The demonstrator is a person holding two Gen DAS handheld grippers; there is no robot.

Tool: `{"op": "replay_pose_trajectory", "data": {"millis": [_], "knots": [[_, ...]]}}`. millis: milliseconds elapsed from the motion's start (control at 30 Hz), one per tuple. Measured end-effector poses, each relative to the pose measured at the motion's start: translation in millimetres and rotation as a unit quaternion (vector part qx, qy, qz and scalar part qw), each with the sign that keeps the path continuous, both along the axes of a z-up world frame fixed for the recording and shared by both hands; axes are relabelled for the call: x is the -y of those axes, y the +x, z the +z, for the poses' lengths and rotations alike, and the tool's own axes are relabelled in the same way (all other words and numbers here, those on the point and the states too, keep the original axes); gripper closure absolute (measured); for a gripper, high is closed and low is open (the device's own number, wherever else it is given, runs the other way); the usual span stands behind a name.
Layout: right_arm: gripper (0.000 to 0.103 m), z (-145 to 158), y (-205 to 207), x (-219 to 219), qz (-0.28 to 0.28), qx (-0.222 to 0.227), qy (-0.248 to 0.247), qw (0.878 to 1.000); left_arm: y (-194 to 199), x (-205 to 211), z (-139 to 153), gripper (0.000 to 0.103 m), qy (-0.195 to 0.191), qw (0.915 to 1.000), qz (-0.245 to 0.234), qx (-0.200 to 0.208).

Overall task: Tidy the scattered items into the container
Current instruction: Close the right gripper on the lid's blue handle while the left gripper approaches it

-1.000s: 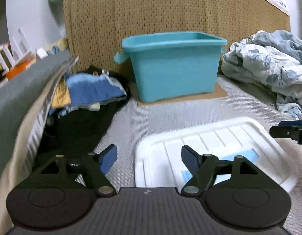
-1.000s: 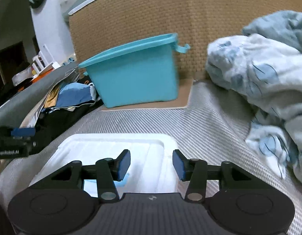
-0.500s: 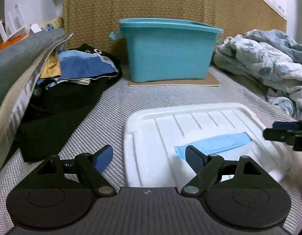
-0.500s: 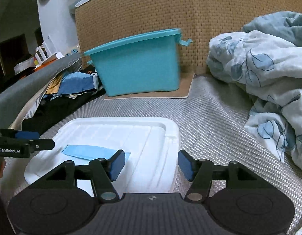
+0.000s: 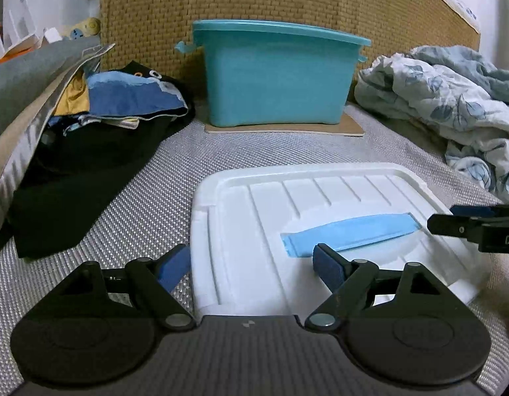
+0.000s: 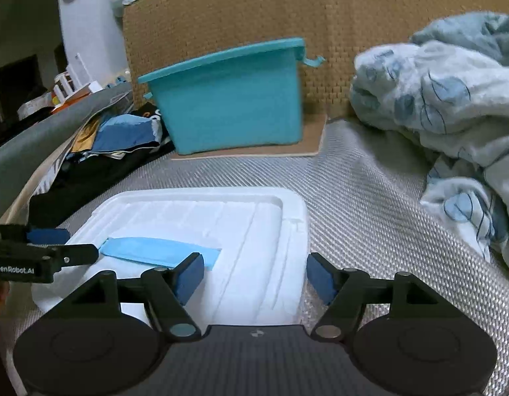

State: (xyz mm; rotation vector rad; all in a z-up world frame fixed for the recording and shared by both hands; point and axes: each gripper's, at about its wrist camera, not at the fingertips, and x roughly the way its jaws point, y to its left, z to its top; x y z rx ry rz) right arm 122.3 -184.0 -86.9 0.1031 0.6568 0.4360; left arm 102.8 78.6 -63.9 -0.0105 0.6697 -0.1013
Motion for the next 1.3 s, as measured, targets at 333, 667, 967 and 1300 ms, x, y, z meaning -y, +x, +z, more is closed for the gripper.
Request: {"op": "replay_pose_trajectory", "data": {"millis": [333,667,967,1300], "knots": [[0.030,-6.8,1.8,1.5,-0.013,-0.013,0.017,1.000,4.5,-6.4,-2.7,0.016,-0.023,0.9996,0.015,-0.008],[0.024,-7.7,0.9,-1.8,-0.010,-0.014,0.021,1.000,8.2,-2.5,-6.9,0.007,-0.033,0.9993,0.010,-0.016],[0.017,-7.7,0.2,-8.5,-0.010,-0.013,0.012,1.000,7.7,1.9,-8.5,0.001,-0.034,0.9992,0.006,-0.021],[0.015,-5.1,-3.6,-18.1,-0.023,-0.010,-0.009,1.000,6.2,6.0,-7.6,0.001,-0.027,0.9993,0.009,-0.023]]}}
